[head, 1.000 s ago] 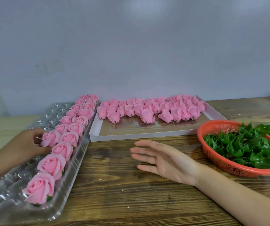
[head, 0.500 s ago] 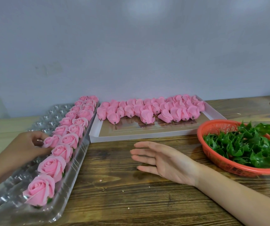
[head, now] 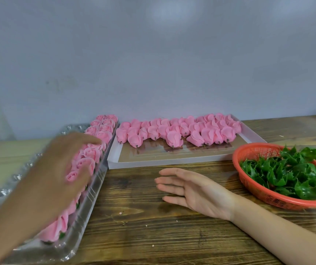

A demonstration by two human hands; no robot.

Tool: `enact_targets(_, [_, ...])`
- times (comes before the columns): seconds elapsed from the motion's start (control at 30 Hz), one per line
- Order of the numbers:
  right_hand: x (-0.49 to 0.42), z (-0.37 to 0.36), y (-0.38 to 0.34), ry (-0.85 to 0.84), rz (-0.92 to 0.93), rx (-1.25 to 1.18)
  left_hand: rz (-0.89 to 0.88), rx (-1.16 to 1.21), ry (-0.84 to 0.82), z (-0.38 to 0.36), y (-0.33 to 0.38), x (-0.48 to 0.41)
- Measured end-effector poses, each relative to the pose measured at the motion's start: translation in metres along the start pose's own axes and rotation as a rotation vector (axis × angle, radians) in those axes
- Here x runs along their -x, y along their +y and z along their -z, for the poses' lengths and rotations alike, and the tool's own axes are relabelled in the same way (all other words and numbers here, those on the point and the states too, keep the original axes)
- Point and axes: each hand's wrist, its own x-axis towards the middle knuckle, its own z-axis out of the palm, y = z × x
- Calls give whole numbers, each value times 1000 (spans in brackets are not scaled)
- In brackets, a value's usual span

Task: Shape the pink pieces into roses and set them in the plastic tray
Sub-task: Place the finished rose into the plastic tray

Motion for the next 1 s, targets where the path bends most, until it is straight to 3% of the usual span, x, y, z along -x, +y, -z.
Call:
enact_targets(0.1, [1, -2, 0, 9, 5, -3, -160, 52, -249, -27, 56, 15])
enact_targets(0.17, [1, -3, 0, 19, 7, -9, -175, -5, -454, -51, 75, 18])
enact_targets(0.23, [2, -4, 0, 26, 8, -2, -146, -33, -528, -77, 77, 17])
enact_targets(0.4, [2, -1, -2, 63, 68, -5, -67, -166, -436, -127, 73, 3])
enact_targets(0.63, [2, 1, 1, 168, 219, 92, -74, -111, -359, -151, 57, -3])
enact_targets(0.73, [4, -5, 5, 224, 287, 298, -88, -69, -361, -153, 52, -2])
enact_targets(0.87, [4, -21, -10, 431, 444, 1007, -113, -16, -334, -155, 51, -4])
enact_targets(1.0, [-12, -22, -70, 663, 437, 1341, -111, 29, -331, -154, 50, -4])
